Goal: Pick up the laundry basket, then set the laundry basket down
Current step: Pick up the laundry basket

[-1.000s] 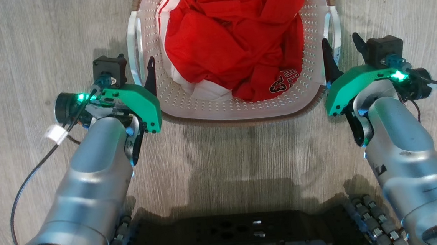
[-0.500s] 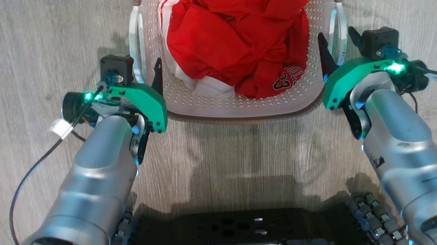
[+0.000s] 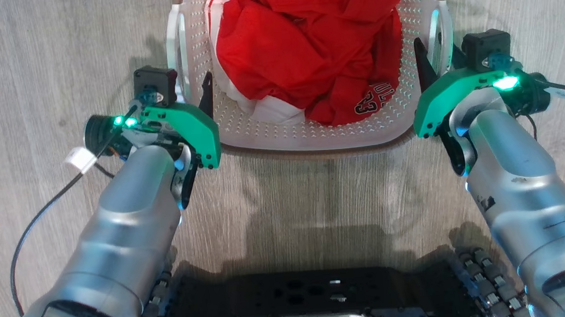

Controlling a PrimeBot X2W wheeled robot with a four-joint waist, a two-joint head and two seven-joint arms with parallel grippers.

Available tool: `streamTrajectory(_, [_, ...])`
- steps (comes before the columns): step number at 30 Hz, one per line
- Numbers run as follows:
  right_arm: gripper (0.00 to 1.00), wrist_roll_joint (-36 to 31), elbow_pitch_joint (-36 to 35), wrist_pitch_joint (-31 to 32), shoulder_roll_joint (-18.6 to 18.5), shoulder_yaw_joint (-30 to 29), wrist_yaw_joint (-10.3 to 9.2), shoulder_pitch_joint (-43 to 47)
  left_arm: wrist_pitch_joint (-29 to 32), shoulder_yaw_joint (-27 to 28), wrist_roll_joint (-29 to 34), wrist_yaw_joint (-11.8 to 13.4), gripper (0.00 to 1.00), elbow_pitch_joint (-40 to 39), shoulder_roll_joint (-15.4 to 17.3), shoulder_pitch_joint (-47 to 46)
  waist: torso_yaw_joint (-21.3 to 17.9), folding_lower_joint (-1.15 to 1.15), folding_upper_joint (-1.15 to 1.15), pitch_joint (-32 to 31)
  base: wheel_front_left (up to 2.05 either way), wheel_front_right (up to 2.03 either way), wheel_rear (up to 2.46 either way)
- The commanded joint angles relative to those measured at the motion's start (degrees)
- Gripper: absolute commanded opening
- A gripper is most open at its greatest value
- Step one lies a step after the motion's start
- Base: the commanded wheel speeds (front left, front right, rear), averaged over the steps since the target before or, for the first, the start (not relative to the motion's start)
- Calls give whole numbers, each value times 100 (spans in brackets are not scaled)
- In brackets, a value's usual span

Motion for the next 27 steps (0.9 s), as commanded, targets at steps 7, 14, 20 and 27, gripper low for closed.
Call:
streamTrajectory(7, [40,77,43,-26,99,166,14,185,-29,-182,-183,46,51,2,139,-25,-6,0,0,25,0,0,0])
streamTrajectory(14, [12,78,127,-26,99,163,14,142,-29,-318,-202,77,0,-83,139,-74,2,0,0,33,0,0,0])
streamTrajectory(20, [0,52,235,-26,99,149,14,118,-29,-407,-259,74,0,-134,139,-39,14,0,0,-8,0,0,0])
streamTrajectory(27, [0,120,380,-26,99,204,14,145,-29,-518,-387,79,0,-96,139,56,15,0,0,-170,0,0,0])
